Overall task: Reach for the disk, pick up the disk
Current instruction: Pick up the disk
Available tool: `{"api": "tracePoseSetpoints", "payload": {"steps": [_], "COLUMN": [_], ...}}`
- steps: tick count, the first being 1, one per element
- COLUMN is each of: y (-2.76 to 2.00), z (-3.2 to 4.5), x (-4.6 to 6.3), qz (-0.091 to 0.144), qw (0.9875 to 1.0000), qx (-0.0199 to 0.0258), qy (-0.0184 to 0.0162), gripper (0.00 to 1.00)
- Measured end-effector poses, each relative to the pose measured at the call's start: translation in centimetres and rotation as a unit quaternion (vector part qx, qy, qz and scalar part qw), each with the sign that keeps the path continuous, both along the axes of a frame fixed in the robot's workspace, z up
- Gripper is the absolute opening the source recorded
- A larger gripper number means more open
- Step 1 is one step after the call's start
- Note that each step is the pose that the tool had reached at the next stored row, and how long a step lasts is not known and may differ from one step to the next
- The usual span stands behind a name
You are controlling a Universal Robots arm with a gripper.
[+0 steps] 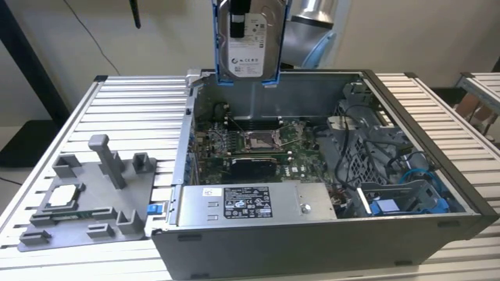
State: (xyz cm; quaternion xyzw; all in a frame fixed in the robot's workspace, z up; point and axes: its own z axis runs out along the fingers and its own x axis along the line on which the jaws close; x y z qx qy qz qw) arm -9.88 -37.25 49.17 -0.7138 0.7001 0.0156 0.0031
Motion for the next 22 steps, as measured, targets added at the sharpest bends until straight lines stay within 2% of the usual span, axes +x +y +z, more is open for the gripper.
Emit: {"api": "tracePoseSetpoints", "payload": {"steps": [4,9,22], "y": [-0.01,-0.01,-0.01], "z": [0.0,0.0,0.0], "x": [1.7,3.1,5.8], "qz": [0.0,0.0,0.0], "qw": [1.0,1.0,1.0], "qx": [0.0,0.0,0.0], "qy": [0.0004,0.0005,0.0008], "gripper": [0.0,0.0,0.0]}}
